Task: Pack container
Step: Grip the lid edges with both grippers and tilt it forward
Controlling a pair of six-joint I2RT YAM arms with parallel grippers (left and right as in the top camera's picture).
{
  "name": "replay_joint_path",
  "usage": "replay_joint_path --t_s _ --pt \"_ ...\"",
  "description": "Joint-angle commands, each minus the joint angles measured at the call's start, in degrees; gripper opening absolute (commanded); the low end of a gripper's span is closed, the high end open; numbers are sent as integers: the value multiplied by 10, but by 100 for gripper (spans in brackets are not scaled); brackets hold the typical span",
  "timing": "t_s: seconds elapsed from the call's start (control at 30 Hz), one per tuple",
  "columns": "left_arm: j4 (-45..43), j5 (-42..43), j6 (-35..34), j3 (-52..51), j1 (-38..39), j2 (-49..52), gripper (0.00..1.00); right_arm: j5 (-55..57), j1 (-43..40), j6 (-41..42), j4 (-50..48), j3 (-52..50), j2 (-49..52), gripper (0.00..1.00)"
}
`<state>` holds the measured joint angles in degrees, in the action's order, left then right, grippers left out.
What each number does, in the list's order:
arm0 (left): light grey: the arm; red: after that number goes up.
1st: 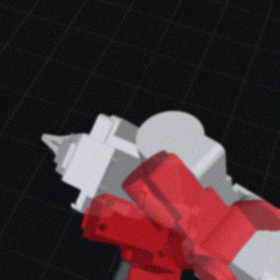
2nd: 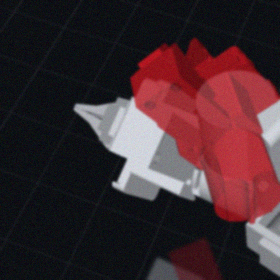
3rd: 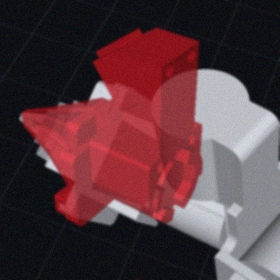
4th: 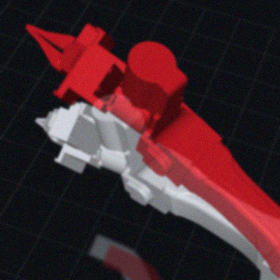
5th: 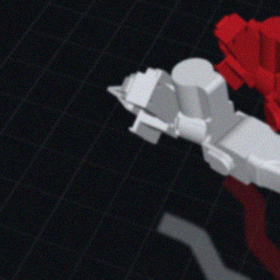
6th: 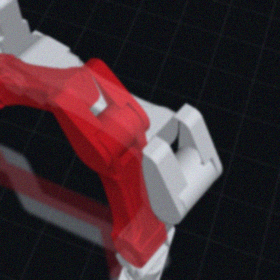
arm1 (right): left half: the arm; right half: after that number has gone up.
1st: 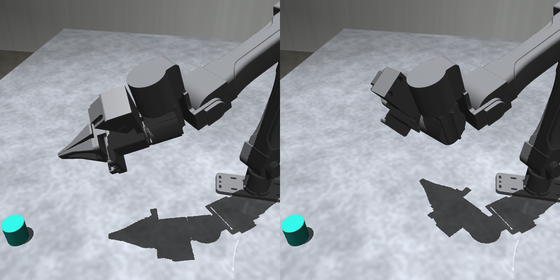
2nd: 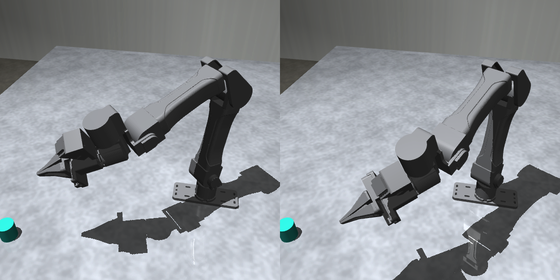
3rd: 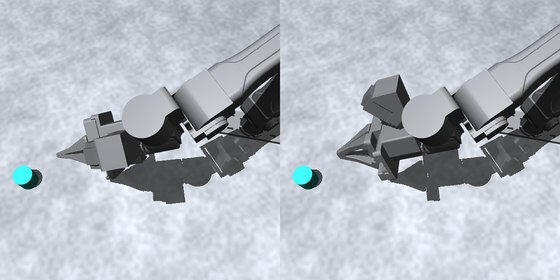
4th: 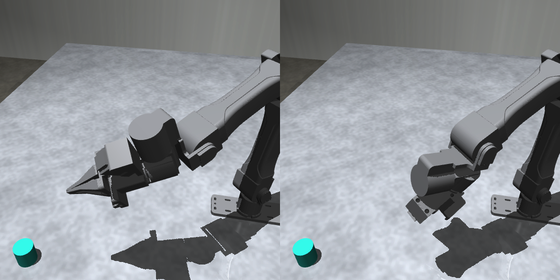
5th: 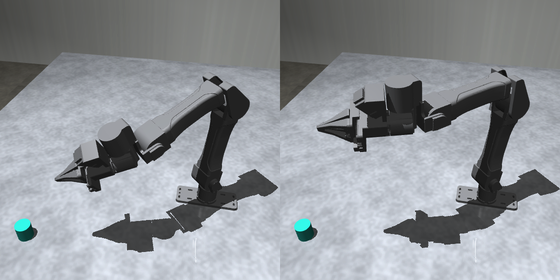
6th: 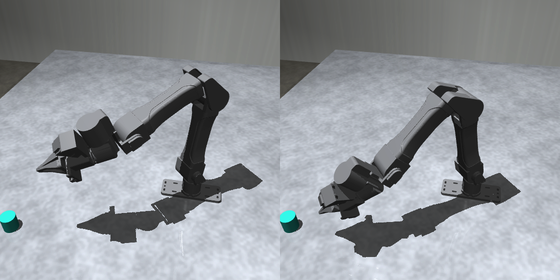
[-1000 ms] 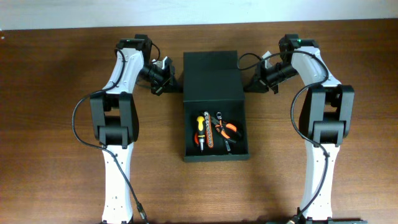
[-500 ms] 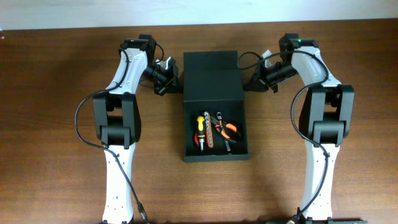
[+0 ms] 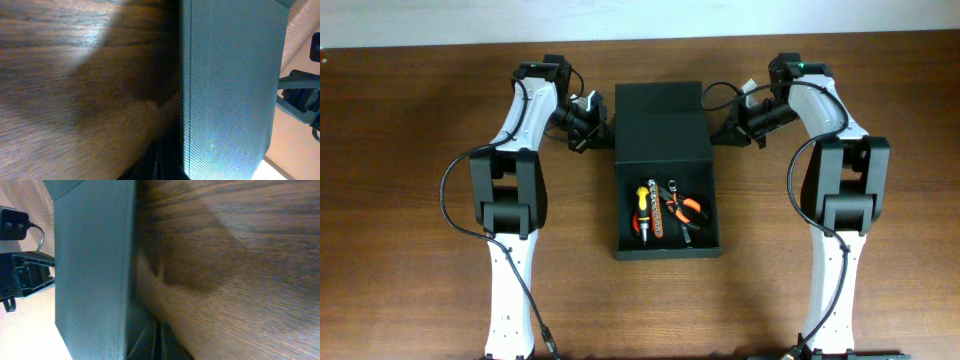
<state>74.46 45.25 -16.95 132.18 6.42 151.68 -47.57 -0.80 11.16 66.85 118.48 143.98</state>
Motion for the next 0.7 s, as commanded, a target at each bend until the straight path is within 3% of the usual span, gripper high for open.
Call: replay_joint_path --t_s 0.0,0.67 --pt "-1 11 -4 -2 -1 4 2 -24 9 1 -2 -2 8 4" --pt "-12 23 -1 -2 -1 4 2 -28 19 11 -10 -2 8 4"
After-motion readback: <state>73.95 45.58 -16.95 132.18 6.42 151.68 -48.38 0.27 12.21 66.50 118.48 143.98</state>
